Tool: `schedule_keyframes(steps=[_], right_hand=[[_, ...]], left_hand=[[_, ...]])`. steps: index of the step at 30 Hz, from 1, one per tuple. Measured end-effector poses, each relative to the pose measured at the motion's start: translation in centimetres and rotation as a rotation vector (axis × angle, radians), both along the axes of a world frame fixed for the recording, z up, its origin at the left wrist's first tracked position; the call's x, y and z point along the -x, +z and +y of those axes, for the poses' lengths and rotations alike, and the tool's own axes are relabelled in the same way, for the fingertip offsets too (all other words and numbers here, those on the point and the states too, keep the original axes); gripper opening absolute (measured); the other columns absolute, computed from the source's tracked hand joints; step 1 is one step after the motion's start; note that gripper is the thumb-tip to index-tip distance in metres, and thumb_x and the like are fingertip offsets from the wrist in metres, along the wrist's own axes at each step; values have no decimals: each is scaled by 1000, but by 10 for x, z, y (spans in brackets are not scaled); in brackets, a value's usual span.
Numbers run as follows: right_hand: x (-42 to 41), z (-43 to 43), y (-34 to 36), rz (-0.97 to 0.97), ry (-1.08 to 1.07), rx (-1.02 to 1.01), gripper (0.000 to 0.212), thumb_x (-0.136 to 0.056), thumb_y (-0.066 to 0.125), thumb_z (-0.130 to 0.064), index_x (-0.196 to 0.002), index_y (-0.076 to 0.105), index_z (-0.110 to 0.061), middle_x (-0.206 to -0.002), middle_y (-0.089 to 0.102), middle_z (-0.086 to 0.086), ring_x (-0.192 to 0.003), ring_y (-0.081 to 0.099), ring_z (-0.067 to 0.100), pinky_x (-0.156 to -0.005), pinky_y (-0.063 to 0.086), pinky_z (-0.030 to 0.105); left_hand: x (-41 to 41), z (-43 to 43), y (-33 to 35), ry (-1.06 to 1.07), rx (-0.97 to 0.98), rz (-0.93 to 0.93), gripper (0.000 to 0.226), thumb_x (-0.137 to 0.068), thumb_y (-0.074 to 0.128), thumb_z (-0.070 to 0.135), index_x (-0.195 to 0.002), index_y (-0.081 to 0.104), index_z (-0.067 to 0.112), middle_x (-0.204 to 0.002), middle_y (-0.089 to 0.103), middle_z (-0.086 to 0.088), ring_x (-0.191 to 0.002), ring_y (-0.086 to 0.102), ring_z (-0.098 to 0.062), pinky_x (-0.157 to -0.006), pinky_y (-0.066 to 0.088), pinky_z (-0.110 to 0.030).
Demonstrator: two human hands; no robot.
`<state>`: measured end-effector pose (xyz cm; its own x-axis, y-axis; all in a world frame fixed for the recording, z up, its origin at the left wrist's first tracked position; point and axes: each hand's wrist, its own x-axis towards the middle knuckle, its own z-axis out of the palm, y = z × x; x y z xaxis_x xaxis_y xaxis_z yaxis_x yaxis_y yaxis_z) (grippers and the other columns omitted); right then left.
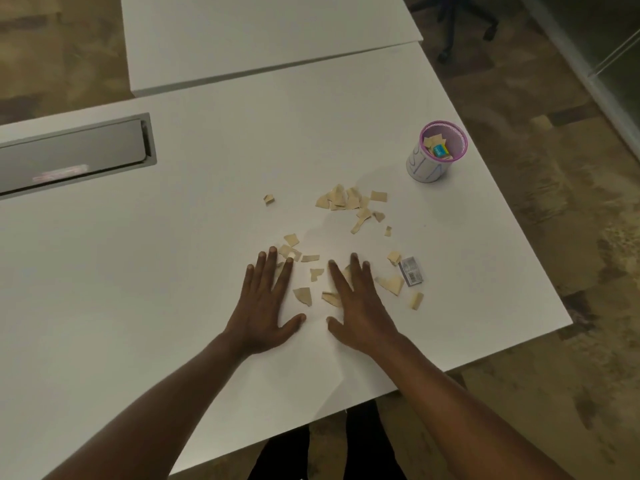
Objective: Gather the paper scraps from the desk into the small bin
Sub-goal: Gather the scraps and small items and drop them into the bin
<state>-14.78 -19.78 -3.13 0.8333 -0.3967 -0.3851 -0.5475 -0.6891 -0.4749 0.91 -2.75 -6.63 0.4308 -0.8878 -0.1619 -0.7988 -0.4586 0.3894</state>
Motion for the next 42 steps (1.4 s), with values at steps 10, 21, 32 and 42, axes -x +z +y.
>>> schedule_keyframes(steps=[10, 21, 32, 42], right_hand=[[-41, -15, -2, 21, 293, 84, 88, -86, 47, 4, -160, 5, -20, -168, -11, 5, -153, -10, 35, -85, 54, 39], [-29, -21, 13, 95, 391, 216, 66, -96, 28, 4, -158, 11, -8, -168, 1, 12, -154, 2, 31, -102, 50, 42], [-30, -23, 9, -79, 334, 390, 27, -86, 52, 3, -108, 60, -11, -104, 59, 9, -91, 56, 28, -52, 30, 30], [-37, -35, 8, -255, -127, 100, 15, -93, 55, -2, -97, 65, -11, -88, 62, 6, -78, 57, 25, -66, 49, 37]], left_hand=[[7, -34, 14, 18, 4, 42, 80, -98, 48, 43, -161, 9, 14, -169, -4, -16, -157, -6, -31, -127, 12, -49], [12, -45, 23, -6, 14, 53, 55, -106, 41, 23, -158, 26, 13, -167, 13, -20, -155, 8, -41, -127, 17, -46], [4, -41, 33, -144, -85, 14, 64, -99, 46, 4, -159, 26, 14, -167, 13, -19, -154, 15, -40, -115, 38, -44], [-12, -54, 40, -282, 85, -165, 32, -96, 45, 15, -115, 65, 0, -109, 64, -18, -97, 61, -36, -68, 55, -42]])
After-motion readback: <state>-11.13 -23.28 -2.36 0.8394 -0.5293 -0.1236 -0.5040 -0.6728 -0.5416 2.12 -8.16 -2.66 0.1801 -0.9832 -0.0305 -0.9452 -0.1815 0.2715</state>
